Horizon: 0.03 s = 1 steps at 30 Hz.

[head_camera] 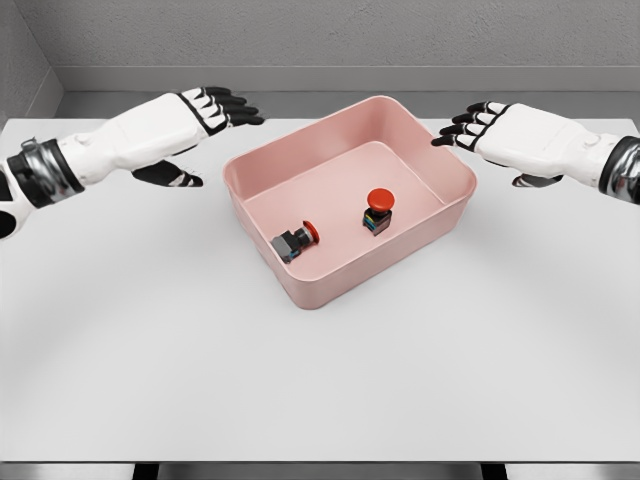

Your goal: Put the industrial switch in the basket with both arms

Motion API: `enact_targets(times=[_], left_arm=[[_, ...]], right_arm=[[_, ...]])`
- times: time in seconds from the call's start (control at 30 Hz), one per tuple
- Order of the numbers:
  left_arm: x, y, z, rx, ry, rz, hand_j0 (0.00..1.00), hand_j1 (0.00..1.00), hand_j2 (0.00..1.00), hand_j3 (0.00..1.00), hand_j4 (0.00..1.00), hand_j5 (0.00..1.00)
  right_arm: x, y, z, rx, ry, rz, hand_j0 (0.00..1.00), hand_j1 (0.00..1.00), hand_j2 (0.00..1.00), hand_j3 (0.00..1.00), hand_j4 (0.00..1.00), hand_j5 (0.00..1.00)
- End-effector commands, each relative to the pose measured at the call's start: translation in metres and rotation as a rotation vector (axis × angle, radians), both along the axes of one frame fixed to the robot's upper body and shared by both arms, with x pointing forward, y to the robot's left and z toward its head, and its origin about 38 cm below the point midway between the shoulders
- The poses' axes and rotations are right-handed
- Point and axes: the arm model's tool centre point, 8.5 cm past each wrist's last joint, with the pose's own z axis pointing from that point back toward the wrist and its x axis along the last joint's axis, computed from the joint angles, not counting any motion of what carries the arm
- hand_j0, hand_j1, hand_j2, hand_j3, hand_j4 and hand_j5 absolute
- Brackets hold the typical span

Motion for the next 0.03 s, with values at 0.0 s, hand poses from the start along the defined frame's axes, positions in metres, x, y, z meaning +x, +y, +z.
enact_targets(times=[0.0], left_arm=[[-0.0012, 0.0142, 0.0055, 0.008, -0.007, 0.026, 1.00, 1.00, 1.00, 1.00, 1.00, 1.00]], right_arm=[[0.0000, -0.0003, 0.0003, 0.001, 0.000, -0.001, 1.00, 1.00, 1.00, 1.00, 1.00, 1.00]])
